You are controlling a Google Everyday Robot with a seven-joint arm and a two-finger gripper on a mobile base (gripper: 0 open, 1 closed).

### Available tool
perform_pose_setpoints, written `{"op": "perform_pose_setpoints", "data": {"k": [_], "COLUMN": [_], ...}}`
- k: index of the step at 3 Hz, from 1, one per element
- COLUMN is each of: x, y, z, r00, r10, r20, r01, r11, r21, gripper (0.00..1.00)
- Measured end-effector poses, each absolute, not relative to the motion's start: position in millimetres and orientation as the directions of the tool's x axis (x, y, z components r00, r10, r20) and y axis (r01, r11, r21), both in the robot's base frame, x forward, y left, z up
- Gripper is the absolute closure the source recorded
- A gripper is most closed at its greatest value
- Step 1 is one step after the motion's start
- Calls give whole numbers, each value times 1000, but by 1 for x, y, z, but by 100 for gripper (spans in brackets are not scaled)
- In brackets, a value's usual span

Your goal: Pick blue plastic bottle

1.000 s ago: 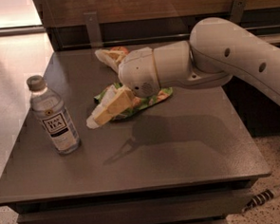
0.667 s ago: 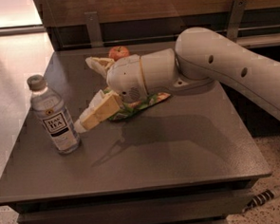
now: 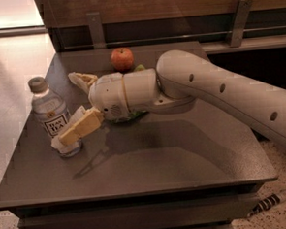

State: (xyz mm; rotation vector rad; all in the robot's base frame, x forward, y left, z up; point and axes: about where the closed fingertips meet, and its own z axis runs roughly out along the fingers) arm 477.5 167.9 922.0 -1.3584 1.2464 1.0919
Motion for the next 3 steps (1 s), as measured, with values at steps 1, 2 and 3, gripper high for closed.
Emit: {"op": "perform_pose_setpoints", "data": {"k": [1, 2, 3], "x": [466, 457, 454], "y": [193, 217, 223], "z": [918, 916, 917], "r00": [94, 104, 107], "r10": [-93, -59, -53], "r20": [-991, -993, -993], "r01": [-995, -991, -989], "r11": [-53, -94, -105], "r21": [-89, -98, -101], "gripper": [13, 37, 60]}}
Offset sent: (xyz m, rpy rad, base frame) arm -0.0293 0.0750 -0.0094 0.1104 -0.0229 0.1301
